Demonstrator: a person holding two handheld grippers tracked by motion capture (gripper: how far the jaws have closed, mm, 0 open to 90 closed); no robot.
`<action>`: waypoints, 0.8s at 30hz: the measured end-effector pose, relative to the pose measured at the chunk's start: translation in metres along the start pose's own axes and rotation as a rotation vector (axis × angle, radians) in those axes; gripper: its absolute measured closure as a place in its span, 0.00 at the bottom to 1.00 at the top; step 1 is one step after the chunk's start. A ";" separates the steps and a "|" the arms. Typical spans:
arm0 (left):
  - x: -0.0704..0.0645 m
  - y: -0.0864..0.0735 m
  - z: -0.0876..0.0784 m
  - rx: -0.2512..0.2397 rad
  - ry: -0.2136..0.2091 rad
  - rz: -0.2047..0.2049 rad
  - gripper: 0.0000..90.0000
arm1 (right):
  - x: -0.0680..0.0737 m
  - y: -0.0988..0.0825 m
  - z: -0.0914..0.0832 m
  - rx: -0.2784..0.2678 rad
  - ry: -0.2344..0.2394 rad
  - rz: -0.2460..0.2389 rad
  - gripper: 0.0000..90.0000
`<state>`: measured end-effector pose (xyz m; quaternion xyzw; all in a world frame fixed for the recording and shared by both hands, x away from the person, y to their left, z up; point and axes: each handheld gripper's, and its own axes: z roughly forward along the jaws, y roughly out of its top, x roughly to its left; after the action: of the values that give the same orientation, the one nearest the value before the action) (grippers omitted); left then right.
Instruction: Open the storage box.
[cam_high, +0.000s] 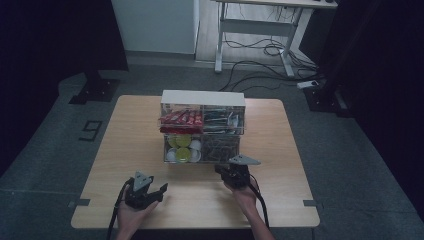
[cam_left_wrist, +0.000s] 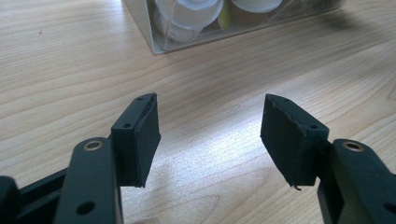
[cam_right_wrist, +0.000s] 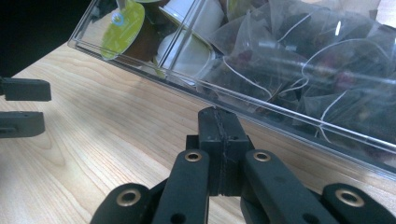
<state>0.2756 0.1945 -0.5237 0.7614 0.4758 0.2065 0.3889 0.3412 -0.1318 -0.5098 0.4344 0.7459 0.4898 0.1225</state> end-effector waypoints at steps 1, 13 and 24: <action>0.000 0.000 0.000 0.000 0.000 0.001 0.42 | 0.000 0.000 0.000 -0.002 0.003 -0.001 0.99; -0.002 -0.001 0.000 0.002 0.003 0.006 0.42 | 0.003 0.006 -0.011 -0.042 0.005 -0.010 0.99; -0.002 -0.001 0.001 0.006 0.004 0.009 0.42 | -0.005 0.013 -0.024 -0.094 0.011 0.019 0.99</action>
<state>0.2747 0.1922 -0.5253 0.7643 0.4739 0.2081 0.3848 0.3363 -0.1487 -0.4885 0.4323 0.7186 0.5279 0.1340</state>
